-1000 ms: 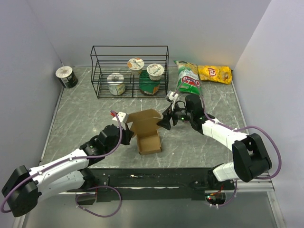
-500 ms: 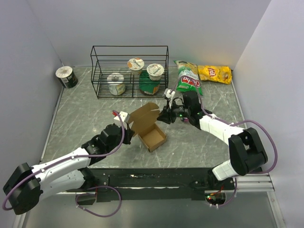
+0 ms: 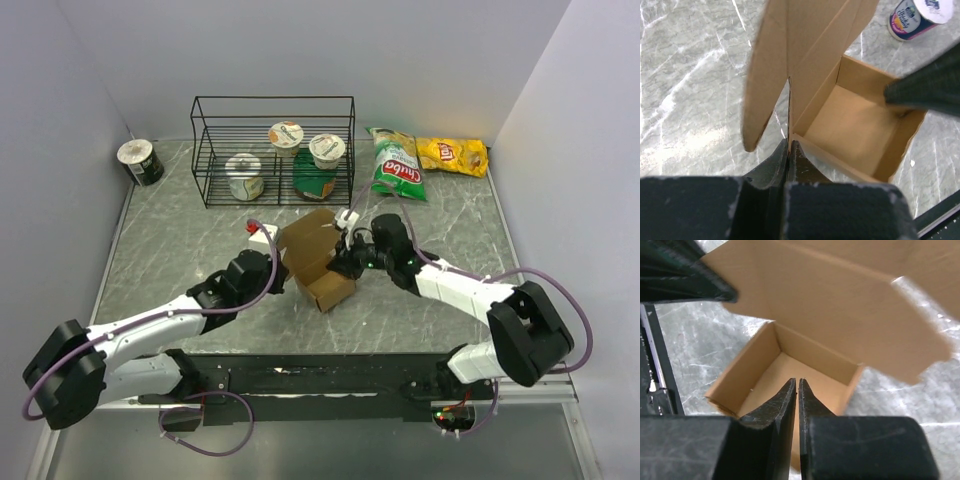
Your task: Fold the paper box
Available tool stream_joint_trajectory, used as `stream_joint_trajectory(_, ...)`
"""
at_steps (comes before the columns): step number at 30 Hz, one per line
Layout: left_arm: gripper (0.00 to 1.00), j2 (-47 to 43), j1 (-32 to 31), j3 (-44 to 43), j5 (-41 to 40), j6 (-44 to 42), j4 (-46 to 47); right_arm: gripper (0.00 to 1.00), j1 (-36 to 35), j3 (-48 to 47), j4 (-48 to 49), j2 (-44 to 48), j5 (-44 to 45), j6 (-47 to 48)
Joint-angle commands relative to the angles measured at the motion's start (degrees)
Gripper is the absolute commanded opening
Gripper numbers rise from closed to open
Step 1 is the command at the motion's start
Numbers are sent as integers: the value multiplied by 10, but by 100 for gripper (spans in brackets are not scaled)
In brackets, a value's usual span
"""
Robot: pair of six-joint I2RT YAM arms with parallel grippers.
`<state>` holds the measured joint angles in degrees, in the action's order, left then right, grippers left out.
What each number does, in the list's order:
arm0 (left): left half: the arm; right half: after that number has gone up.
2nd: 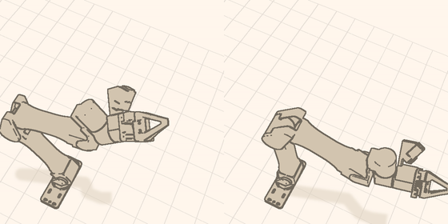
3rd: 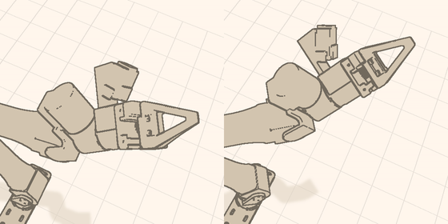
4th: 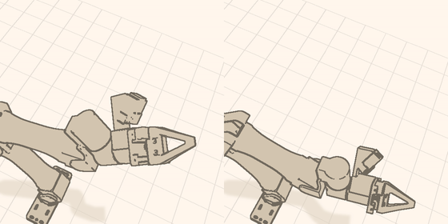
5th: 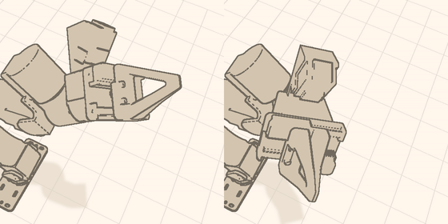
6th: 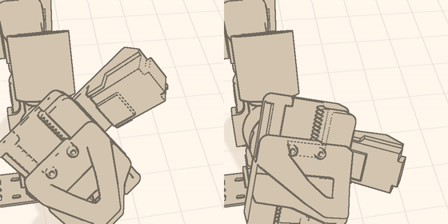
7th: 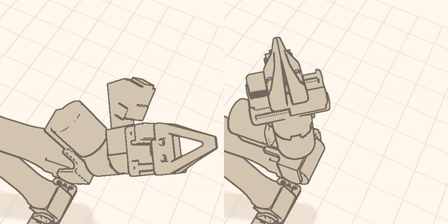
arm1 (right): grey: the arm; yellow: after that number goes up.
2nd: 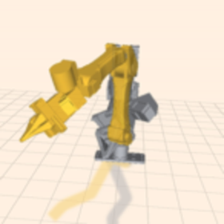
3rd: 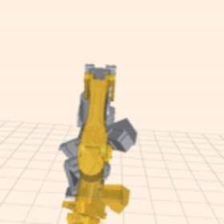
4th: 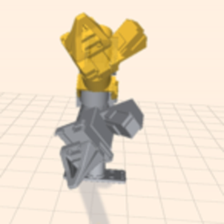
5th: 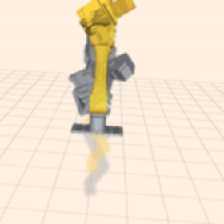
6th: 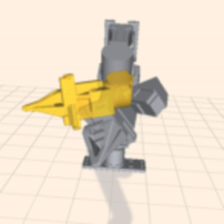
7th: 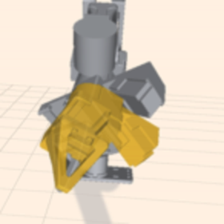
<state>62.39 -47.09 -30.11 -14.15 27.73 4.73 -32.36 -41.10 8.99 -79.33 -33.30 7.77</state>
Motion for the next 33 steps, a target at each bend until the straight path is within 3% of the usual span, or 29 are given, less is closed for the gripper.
stream_joint_trajectory(1, 1, 18, -4, -25, -4, -12, 10, 20, -13, 28, 49, 45, 69, -20)
stream_joint_trajectory(2, 1, 16, -4, -24, -1, -24, 10, 22, -7, 26, 42, 49, 60, -18)
stream_joint_trajectory(4, 1, -2, -4, -16, 12, -63, 13, 34, 33, 16, 16, 55, 23, -20)
stream_joint_trajectory(5, 1, -12, -4, -11, 21, -77, 19, 44, 47, 15, 10, 58, -18, -21)
stream_joint_trajectory(6, 1, -22, -4, 2, 41, -87, 23, 64, 69, 15, 10, 67, -32, -24)
stream_joint_trajectory(10, 1, -85, -4, 31, 83, -125, 40, 79, 100, 26, 32, 95, -105, -31)
stream_joint_trajectory(17, 1, -112, -3, 44, 145, -134, 34, 84, 116, 0, -10, 89, -173, 16)
stream_joint_trajectory(25, 1, -104, -3, 33, 162, -139, 26, 84, 121, -17, -36, 97, -142, 56)
stream_joint_trajectory(28, 1, -105, -3, 32, 152, -135, 22, 79, 121, -28, -53, 84, -171, 49)
stream_joint_trajectory(33, 1, -103, -3, 29, 150, -132, 20, 59, 119, -16, -38, 66, -179, 28)
